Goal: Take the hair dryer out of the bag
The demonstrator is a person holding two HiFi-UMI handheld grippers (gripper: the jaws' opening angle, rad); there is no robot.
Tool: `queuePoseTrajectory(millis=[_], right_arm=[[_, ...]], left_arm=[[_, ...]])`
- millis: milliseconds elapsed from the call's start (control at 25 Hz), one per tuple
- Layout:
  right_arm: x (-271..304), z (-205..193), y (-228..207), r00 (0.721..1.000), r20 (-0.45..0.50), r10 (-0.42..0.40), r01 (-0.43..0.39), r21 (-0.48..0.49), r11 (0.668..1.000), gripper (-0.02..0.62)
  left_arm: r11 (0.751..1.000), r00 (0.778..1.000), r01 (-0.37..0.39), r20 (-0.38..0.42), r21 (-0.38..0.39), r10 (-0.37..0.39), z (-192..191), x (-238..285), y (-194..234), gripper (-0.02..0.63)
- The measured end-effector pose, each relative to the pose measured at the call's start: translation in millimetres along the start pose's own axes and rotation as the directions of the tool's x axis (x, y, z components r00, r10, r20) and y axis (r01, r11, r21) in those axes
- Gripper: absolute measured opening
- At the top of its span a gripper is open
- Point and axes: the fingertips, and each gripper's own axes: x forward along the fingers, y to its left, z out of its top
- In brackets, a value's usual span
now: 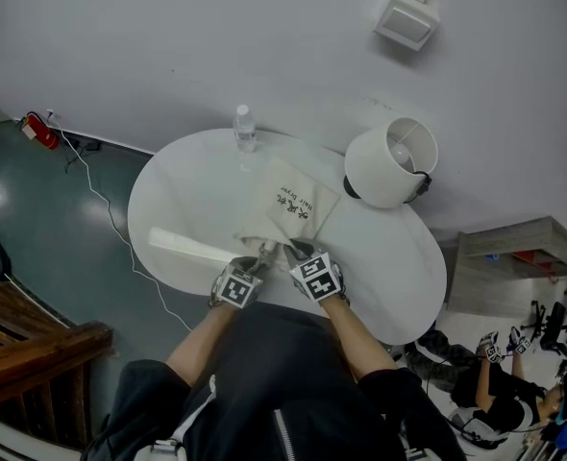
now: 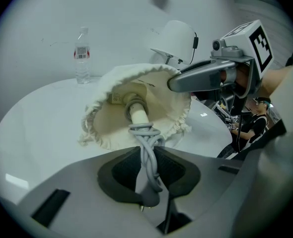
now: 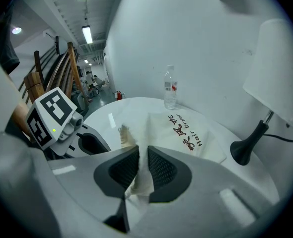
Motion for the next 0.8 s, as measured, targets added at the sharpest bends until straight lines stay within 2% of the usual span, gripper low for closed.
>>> queuePoseTrajectory(millis=[800], right_arm=[[9.2,-11.9,0.1,1.0,-0.004,0.023,-0.023,-0.002,1.0,0.043]], left_arm=[[1.0,1.0,-0.001,-0.024,-0.025,0.0,-39.4,-21.6,-9.1,0.087]])
